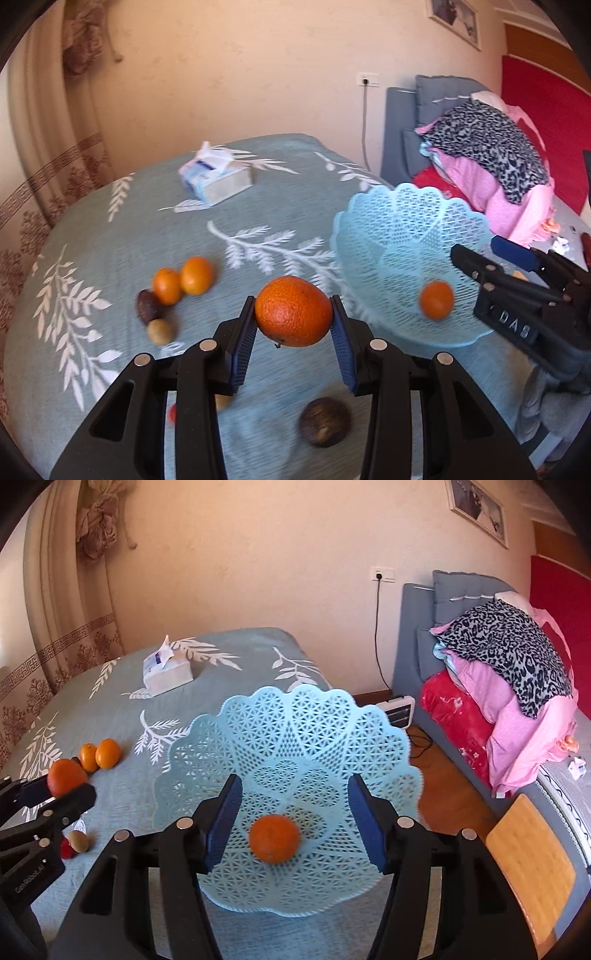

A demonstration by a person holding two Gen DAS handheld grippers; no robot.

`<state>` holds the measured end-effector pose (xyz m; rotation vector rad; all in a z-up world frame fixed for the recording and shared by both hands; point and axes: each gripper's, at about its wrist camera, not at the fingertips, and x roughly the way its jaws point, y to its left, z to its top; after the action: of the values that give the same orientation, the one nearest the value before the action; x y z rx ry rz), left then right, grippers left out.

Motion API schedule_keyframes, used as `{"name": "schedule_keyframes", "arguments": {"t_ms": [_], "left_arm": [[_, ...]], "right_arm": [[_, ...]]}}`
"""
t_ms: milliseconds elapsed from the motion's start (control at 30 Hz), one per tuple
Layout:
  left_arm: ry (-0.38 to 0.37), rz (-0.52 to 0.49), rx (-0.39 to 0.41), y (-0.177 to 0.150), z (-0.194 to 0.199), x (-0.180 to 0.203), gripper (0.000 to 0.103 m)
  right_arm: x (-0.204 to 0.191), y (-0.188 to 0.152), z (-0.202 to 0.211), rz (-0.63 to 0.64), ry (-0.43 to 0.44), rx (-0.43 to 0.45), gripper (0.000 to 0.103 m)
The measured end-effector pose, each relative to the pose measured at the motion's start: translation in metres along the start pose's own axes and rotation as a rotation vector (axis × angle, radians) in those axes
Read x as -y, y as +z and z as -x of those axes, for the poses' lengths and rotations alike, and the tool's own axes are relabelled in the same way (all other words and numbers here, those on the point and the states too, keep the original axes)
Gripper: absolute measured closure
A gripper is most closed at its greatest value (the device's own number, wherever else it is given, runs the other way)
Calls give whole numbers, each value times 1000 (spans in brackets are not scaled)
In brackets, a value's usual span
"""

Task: Organize fruits
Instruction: 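Lower the orange into the blue basket and open the left tool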

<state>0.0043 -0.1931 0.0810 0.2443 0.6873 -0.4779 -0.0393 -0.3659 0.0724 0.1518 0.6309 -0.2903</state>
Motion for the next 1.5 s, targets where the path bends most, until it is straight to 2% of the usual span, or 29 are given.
{"name": "schedule_keyframes", "arguments": {"t_ms": [367,667,733,800,867,1300,1500], "left_arm": [[-158,-32,-52,24,-33,37,64],[-189,-54,-69,26,-45,52,63],[-179,-49,-63,26,-44,52,56],[-160,-30,-60,27,-44,48,42],[-156,-7,-63,27,-44,43,34],[-79,10,19,25,-21,24,18],[-50,23,48,21,-7,12,18]], "right_arm": [[25,-3,11,-53,-23,17,42],[31,-3,11,-64,-37,18,41],[30,-4,11,-64,-41,17,41],[31,-3,11,-69,-43,19,41],[32,-4,12,-73,-44,21,40],[24,-4,16,-57,-38,27,38],[18,-5,20,-44,-28,31,37]]}}
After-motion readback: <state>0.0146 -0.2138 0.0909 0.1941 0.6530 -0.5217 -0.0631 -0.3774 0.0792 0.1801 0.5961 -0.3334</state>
